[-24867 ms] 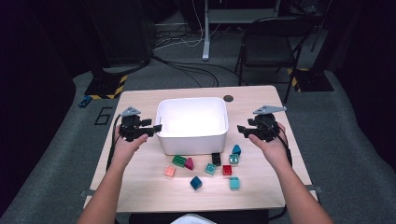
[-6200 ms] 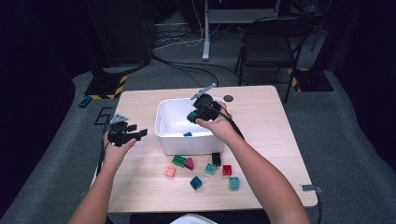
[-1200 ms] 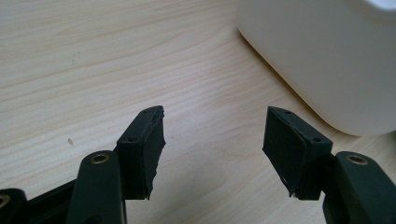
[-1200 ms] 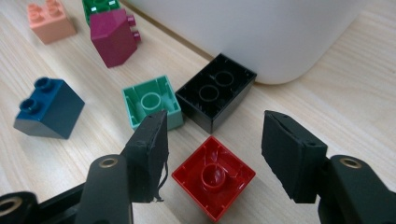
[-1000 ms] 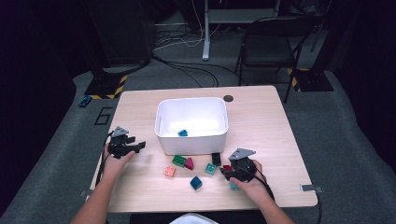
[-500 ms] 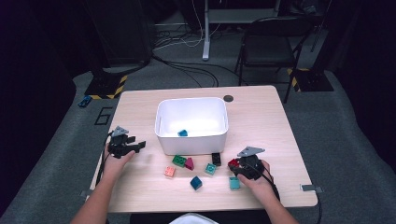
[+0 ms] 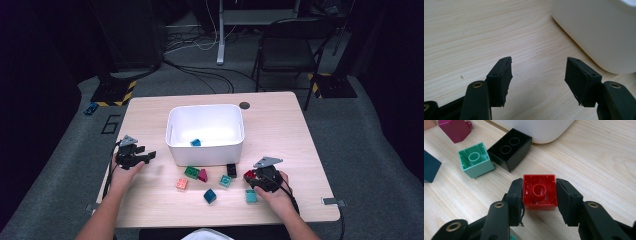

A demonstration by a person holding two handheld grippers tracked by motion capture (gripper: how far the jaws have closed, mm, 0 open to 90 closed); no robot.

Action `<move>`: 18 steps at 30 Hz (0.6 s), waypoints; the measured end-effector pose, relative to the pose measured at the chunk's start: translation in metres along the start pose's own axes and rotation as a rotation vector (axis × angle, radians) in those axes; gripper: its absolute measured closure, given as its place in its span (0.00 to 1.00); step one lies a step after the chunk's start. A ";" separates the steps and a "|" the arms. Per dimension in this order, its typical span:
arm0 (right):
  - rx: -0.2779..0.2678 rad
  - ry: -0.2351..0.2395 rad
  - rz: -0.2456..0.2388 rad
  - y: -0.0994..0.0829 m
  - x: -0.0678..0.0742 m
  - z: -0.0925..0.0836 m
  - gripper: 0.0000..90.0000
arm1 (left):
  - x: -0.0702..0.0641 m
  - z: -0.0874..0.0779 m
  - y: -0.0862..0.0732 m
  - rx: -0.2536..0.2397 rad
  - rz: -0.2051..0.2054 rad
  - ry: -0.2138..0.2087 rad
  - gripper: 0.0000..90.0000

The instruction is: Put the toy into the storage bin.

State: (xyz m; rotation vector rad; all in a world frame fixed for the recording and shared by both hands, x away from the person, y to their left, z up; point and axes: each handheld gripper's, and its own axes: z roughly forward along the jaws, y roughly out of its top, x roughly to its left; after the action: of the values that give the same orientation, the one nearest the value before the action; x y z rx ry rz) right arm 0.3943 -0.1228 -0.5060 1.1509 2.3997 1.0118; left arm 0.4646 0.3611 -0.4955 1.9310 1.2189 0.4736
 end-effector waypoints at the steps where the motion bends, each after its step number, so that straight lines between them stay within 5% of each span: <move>1: -0.003 0.004 0.003 0.000 0.000 0.000 0.65 | 0.000 0.000 0.000 -0.003 -0.001 0.001 0.42; 18: -0.043 0.061 0.025 0.030 -0.004 -0.031 0.65 | 0.001 0.000 -0.001 0.000 -0.004 0.000 0.42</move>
State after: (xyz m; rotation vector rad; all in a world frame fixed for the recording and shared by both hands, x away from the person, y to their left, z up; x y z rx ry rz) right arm 0.3974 -0.1269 -0.4634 1.1543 2.4037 1.1165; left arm 0.4646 0.3618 -0.4961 1.9288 1.2226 0.4718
